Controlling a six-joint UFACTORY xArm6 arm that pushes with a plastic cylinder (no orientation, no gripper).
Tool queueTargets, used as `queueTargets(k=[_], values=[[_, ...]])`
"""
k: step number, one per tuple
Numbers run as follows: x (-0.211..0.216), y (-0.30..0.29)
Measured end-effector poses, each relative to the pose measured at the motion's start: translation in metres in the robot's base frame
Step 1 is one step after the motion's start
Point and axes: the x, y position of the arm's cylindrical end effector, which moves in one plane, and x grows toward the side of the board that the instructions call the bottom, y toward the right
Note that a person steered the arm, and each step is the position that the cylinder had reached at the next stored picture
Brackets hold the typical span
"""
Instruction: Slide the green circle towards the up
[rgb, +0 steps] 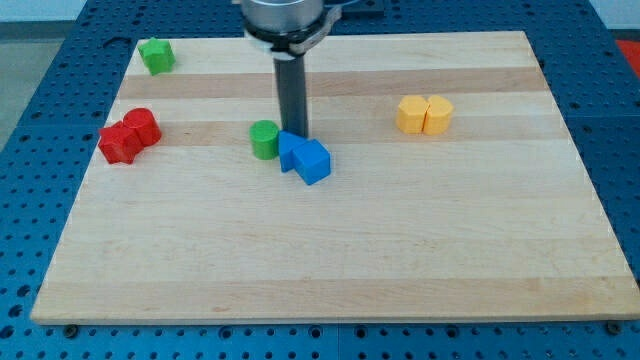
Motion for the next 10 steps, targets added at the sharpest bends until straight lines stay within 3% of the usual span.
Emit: queueTargets(k=[3,4,7,8,10], values=[[0.056,-0.038],[0.049,-0.050],[-0.051,-0.057],[-0.051,-0.056],[0.004,-0.061]])
